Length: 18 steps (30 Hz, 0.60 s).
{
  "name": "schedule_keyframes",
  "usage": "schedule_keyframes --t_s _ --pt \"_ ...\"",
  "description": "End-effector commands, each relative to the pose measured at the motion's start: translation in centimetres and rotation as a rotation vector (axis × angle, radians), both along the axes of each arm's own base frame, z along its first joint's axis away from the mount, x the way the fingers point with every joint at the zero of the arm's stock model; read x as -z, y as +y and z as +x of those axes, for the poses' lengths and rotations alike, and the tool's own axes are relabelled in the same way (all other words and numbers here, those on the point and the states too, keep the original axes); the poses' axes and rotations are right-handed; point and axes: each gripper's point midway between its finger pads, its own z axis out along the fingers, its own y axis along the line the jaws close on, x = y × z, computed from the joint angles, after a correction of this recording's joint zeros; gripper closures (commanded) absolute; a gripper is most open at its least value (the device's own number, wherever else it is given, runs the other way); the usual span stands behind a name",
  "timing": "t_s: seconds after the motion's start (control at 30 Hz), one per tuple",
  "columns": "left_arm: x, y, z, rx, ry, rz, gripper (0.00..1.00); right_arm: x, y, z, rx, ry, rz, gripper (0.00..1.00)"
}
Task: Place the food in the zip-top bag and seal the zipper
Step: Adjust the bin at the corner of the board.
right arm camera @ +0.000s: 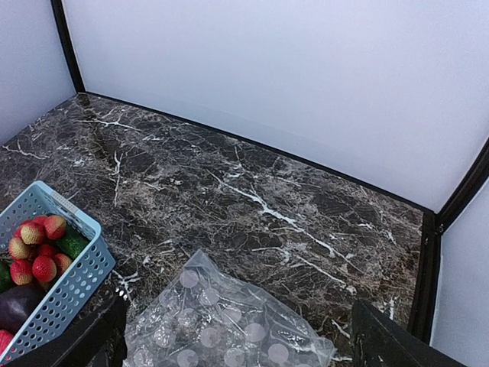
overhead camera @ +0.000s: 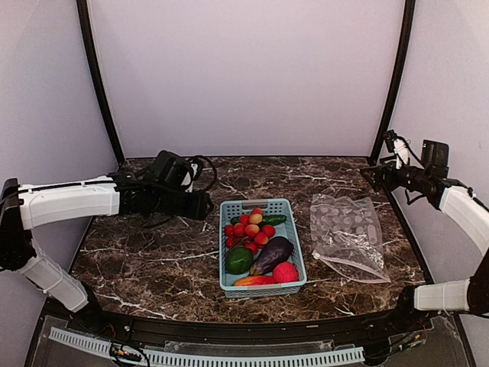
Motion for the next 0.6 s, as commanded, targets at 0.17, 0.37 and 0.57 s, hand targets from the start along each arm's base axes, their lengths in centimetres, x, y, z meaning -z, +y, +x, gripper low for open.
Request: schedule_keyframes --t_s 0.17,0.37,0.57 --pt "3.1 -2.3 -3.1 -0.018 0.171 -0.005 0.48 0.6 0.8 -0.6 -0.073 -0.005 -0.003 0.02" --pt "4.8 -3.9 -4.6 0.007 0.226 0.014 0.50 0.8 1.0 -0.7 -0.088 -0.004 -0.006 0.03" --pt "7.0 -4.5 -5.8 -0.006 0.285 0.070 0.53 1.0 1.1 -0.8 -0.100 0.002 -0.006 0.03"
